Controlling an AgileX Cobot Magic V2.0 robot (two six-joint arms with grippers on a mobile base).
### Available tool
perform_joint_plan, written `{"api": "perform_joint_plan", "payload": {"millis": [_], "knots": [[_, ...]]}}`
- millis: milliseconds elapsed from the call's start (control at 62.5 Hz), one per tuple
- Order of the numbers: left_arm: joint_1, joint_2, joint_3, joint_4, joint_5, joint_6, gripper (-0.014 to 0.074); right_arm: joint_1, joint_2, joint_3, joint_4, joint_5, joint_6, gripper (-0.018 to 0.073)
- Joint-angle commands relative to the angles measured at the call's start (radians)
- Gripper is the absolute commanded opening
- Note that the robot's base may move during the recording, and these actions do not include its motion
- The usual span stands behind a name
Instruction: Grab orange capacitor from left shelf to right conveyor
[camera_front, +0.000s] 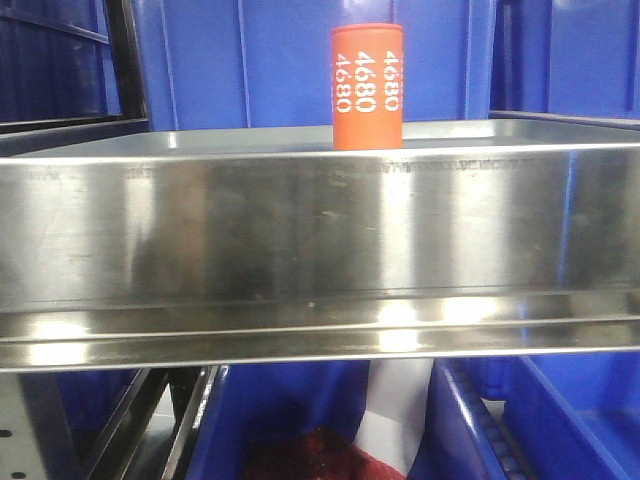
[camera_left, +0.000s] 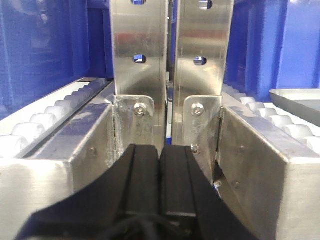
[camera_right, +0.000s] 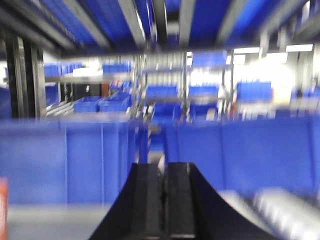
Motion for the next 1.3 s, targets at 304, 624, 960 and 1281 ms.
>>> {"api": "perform_joint_plan", "payload": {"millis": [304, 624, 960, 1281], "knots": [[0.0, -0.008, 0.022, -0.003, -0.09, 0.0, -0.0126, 0.261, 0.587, -0.554, -0.195, 0.033, 0.121, 0.006], [0.0, -0.008, 0.022, -0.003, -0.09, 0.0, -0.0126, 0.619, 1.053, -0.835, -0.187, 0.173, 0.124, 0.0581], [0.0, -0.008, 0.022, -0.003, -0.09, 0.0, -0.0126, 0.626, 1.242, -0.897, -0.083, 0.2, 0.165, 0.0636], [0.0, -0.008, 0.022, -0.003, -0.09, 0.0, -0.0126, 0.626, 1.312, -0.897, -0.084, 0.295, 0.164, 0.0636]]}}
